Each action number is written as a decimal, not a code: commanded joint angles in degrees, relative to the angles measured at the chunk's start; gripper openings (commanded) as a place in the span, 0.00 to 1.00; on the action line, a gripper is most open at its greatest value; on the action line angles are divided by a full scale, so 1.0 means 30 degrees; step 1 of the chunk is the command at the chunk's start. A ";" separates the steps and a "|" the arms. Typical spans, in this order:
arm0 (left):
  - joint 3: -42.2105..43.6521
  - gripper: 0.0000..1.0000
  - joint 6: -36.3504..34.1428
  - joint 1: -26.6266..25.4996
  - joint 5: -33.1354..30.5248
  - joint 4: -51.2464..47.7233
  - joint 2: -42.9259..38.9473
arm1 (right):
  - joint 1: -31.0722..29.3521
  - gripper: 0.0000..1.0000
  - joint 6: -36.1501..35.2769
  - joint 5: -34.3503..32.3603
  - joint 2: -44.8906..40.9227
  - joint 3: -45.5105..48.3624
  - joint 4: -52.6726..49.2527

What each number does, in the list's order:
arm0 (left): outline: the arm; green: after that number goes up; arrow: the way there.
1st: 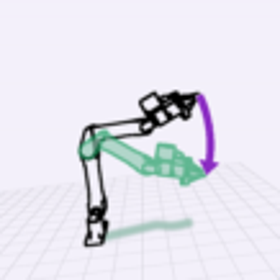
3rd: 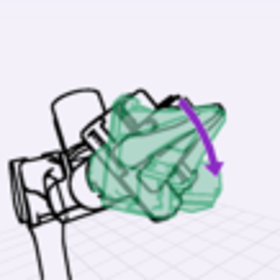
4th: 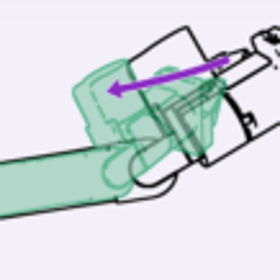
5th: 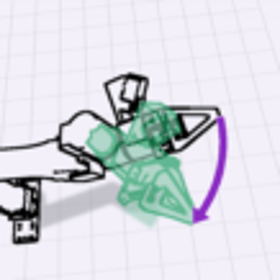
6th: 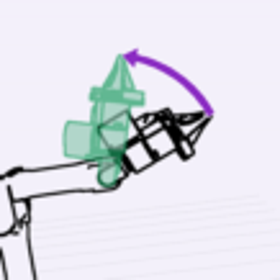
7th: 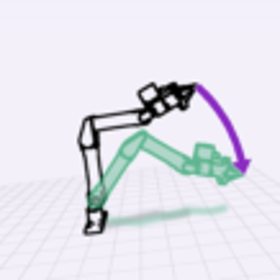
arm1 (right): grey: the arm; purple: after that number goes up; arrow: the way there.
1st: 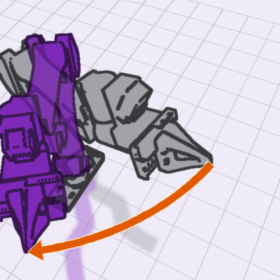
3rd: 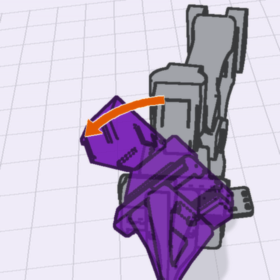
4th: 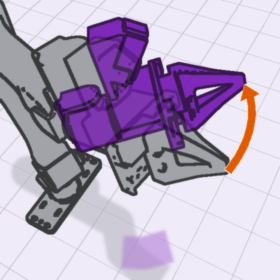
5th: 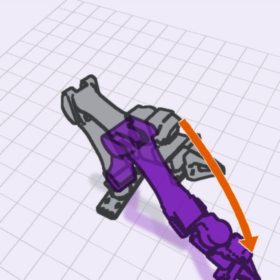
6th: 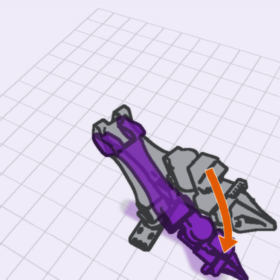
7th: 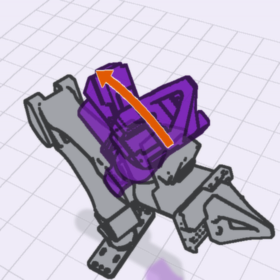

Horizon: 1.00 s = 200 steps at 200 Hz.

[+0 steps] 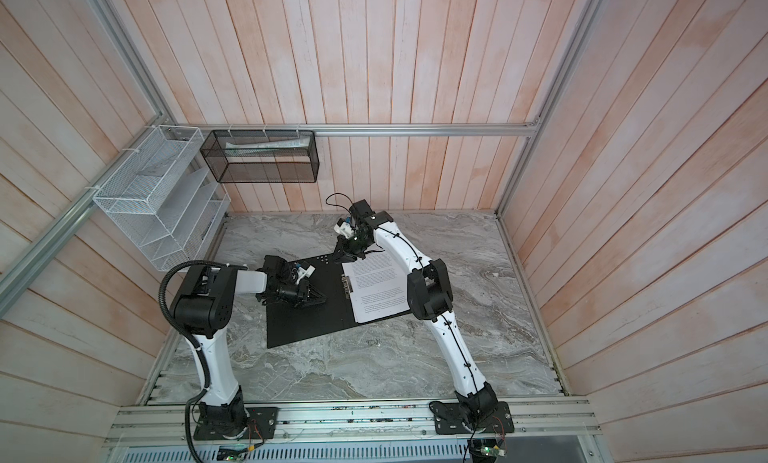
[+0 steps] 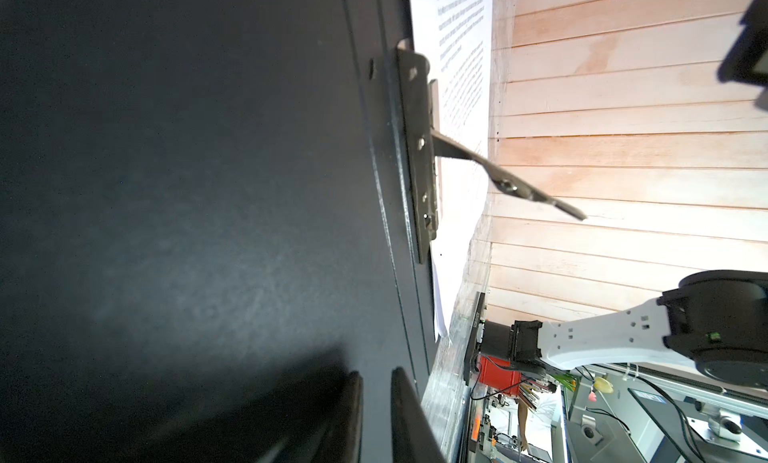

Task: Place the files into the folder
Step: 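Move the right gripper back over the clip beside the left gripper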

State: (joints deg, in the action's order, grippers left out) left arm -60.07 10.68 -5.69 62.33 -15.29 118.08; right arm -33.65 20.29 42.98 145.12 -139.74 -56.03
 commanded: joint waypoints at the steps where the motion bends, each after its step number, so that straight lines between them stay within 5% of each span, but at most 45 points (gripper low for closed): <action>1: 0.0283 0.17 -0.0600 -0.0139 -0.1613 -0.0353 0.1142 | -0.0411 0.16 -0.1161 -0.1122 -0.0516 0.0239 -0.2265; 79: 0.0255 0.17 -0.0571 -0.0129 -0.1644 -0.0411 0.1226 | -0.1740 0.09 -0.0937 -0.8511 -0.1188 -0.0374 -0.4994; 200: 0.0216 0.17 -0.0600 -0.0138 -0.1614 -0.0442 0.1231 | -0.2172 0.08 -0.0905 -0.9922 -0.1430 -0.2245 -0.6050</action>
State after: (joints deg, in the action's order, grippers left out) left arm -60.27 10.68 -5.69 62.35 -15.64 118.19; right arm -39.94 17.34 16.53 143.76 -142.78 -72.40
